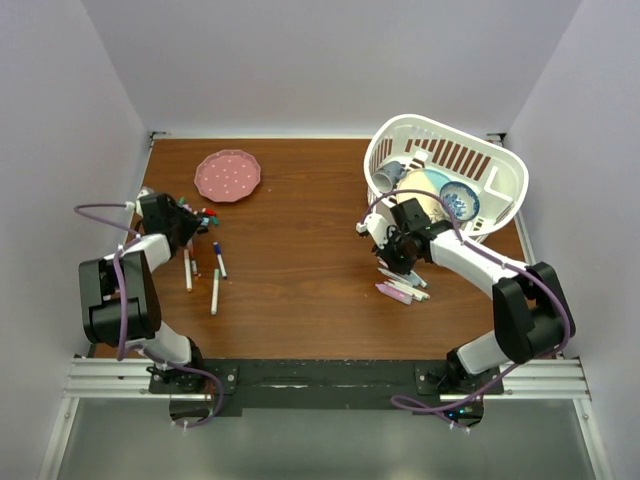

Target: Open the pen caps

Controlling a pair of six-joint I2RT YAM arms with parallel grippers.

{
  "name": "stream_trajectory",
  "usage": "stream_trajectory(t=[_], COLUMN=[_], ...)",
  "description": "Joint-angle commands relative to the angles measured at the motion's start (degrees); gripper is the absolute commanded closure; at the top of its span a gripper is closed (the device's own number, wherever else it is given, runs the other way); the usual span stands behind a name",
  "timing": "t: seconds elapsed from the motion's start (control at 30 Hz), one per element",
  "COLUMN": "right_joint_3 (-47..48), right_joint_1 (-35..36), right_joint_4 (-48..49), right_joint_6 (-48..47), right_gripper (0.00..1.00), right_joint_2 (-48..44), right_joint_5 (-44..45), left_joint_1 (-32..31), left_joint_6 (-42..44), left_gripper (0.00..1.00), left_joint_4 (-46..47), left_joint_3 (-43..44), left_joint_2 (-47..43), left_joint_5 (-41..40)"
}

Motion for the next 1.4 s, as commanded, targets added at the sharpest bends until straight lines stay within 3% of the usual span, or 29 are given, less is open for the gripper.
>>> stream_trajectory(t=[0.0,0.2,0.3,0.47,0.6,0.73,0.87,1.0,1.07,1.13,1.37], right_joint_3=[2.1,2.9,3.2,3.3,5.4,9.7,14.1,21.1,24.9,28.8,20.0], right_joint_1=[-0.1,-0.1,-0.1,-0.2,0.1,3.0,8.8,15.4,16.7,16.8,16.8], right_joint_4=[-0.9,-3.1,-3.6,-4.3,-6.0,-10.4,-7.3,-2.0,-4.5,-8.2,-5.2], right_joint_6=[-1.3,-2.2,-2.2,-2.2,-2.9,-7.1,-6.3,-1.1,0.4,0.9,-0.2], right_gripper=[0.91,0.77,0.70,0.66,0.61,0.55,0.45,0.38,0.37,0.36,0.34], right_joint_2=[1.6,2.7,1.7,-1.2,-3.3,-3.8,-3.2,1.5,6.5,8.9,4.6], right_joint_5=[1.7,1.6,1.3,-0.9,-4.7,-14.3,-20.6,-23.1,-24.8,-26.6,-24.7], left_joint_1=[0.7,1.0,1.0,0.4,-1.7,-6.2,-8.4,-8.4,-8.4,-8.4,-9.4], left_joint_6=[2.6,7.9,11.5,16.1,19.6,21.5,21.0,18.5,17.7,17.1,15.4], left_gripper=[0.41,0.34,0.31,0.23,0.22,0.18,0.23,0.31,0.41,0.43,0.41], left_joint_4=[0.7,6.4,5.4,1.4,-3.2,-6.0,-8.7,-14.2,-18.6,-21.3,-24.7], left_joint_3=[1.9,0.0,-2.0,-6.1,-8.5,-10.7,-9.8,-6.6,-4.4,-2.1,4.2], left_joint_2=[-5.8,-16.0,-22.8,-32.4,-39.3,-42.3,-40.0,-31.0,-26.7,-21.8,-11.9], left_joint_5=[3.9,22.2,25.1,26.3,22.0,16.5,15.0,6.1,4.2,1.6,-3.9])
